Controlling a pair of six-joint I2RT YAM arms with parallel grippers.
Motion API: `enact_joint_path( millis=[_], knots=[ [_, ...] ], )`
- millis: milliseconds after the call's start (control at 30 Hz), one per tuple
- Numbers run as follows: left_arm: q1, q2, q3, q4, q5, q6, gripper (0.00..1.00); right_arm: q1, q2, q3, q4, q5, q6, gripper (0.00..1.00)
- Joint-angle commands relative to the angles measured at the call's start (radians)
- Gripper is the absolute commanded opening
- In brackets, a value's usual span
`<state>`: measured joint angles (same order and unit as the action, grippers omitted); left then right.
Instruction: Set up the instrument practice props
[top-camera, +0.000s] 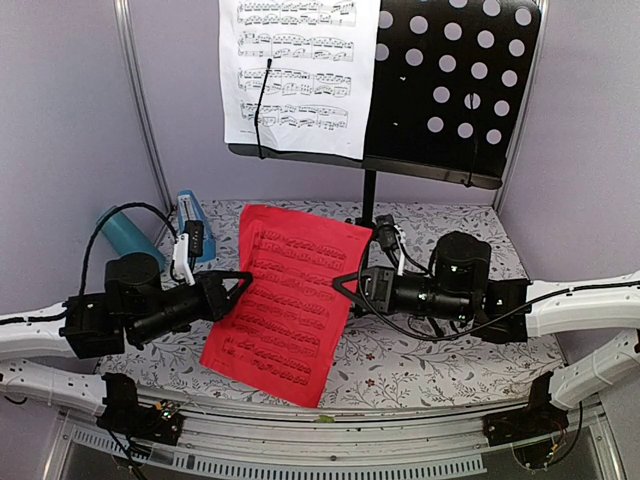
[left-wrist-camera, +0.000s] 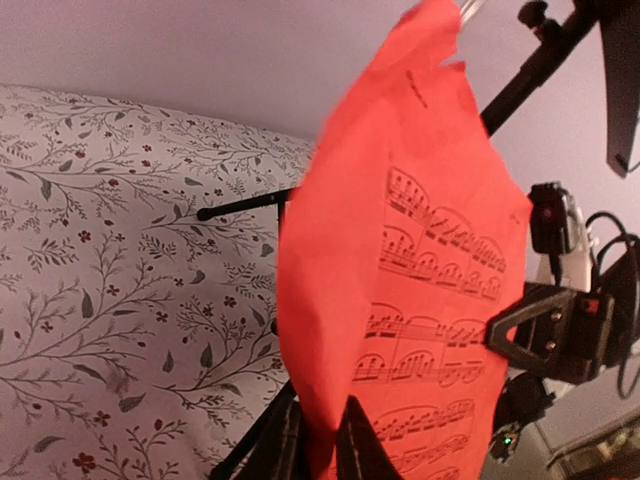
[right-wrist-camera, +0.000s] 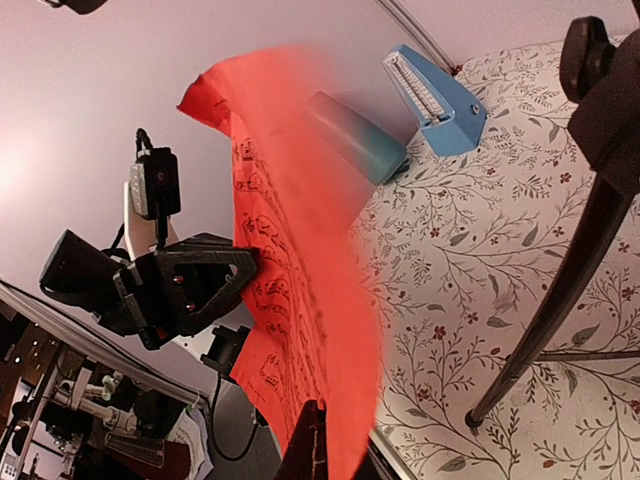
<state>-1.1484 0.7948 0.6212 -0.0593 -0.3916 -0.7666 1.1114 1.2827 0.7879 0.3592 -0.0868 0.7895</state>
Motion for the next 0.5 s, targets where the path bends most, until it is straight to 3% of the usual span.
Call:
enact_joint_path(
  millis=[0, 100, 200, 300, 467],
  knots=[
    [-0.015, 0.01, -0.004, 0.041, -0.026, 0.018, 0.25, -0.004, -0.044, 0.037, -0.077, 0.012, -0.061, 0.0],
    [-0.005, 0.004, -0.006, 0.02, -0.006, 0.065, 0.49, -0.007, -0.078, 0.053, -0.124, -0.017, -0.156, 0.0],
    [0.061, 0.008, -0.009, 0.027, 0.157, 0.143, 0.68, -0.014, -0.115, 0.07, -0.179, -0.063, -0.26, 0.0],
    [0.138, 0.026, -0.019, 0.044, 0.355, 0.196, 0.78, -0.028, -0.143, 0.089, -0.226, -0.153, -0.344, 0.0],
    [0.197, 0.05, -0.022, 0.068, 0.532, 0.26, 0.9, -0.039, -0.18, 0.138, -0.317, -0.314, -0.442, 0.0]
  ],
)
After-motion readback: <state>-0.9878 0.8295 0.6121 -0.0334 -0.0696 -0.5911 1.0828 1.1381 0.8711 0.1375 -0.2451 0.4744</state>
